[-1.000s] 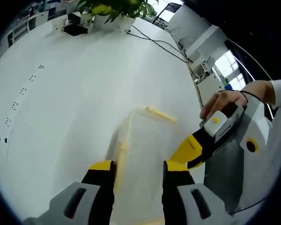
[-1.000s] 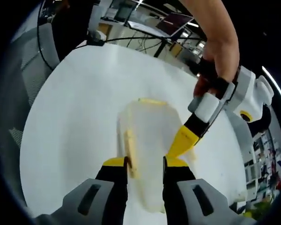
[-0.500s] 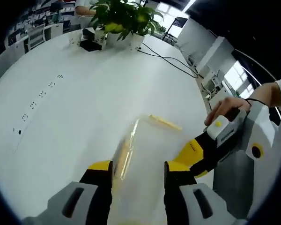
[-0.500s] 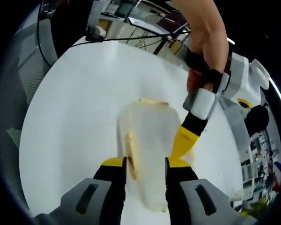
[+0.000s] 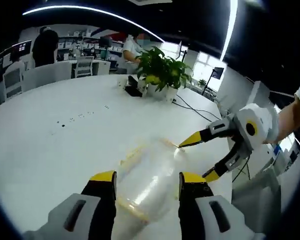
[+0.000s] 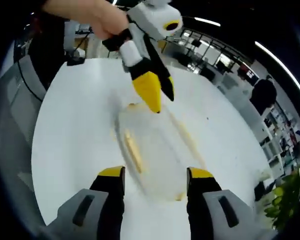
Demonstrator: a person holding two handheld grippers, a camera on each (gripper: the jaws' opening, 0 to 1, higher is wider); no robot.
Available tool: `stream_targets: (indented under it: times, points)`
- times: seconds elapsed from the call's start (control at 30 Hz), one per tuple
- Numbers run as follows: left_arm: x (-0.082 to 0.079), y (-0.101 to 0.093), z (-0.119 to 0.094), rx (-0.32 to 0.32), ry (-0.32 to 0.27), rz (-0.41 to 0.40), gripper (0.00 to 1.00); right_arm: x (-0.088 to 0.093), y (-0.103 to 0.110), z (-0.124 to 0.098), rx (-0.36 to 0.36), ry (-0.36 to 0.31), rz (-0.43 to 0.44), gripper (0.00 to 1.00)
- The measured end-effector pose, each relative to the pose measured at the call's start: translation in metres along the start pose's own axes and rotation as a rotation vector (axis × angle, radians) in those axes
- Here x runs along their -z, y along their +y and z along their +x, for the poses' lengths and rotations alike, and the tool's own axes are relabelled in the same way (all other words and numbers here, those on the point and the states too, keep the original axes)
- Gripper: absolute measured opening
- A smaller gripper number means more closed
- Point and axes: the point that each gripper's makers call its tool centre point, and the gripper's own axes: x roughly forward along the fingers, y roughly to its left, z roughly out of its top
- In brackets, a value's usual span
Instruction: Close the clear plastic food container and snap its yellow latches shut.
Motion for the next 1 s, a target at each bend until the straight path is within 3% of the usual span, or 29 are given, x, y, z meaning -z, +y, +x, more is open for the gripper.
stream_targets:
  times: [0.1, 0.3, 0.73, 0.87, 1.0]
  points:
    - [0.003, 0.003, -0.008, -0.053, -0.056, -0.014, 0.46, 0.005, 0.000, -0.003, 0.013, 0.005, 0.021, 0.48]
    - [0.006, -0.005, -0.015, -0.081, -0.112, -0.028, 0.49, 0.011, -0.004, -0.008, 0.040, 0.005, 0.063, 0.51]
    - [0.020, -0.013, -0.015, -0.131, -0.157, 0.027, 0.53, 0.027, -0.015, -0.012, 0.080, -0.004, 0.189, 0.57]
    - [0.028, -0.010, -0.013, -0.173, -0.162, 0.093, 0.53, 0.035, -0.014, -0.010, 0.073, 0.002, 0.214, 0.58]
    - [0.039, -0.010, -0.008, -0.180, -0.155, 0.080, 0.54, 0.042, -0.012, 0.000, 0.048, 0.011, 0.250, 0.62]
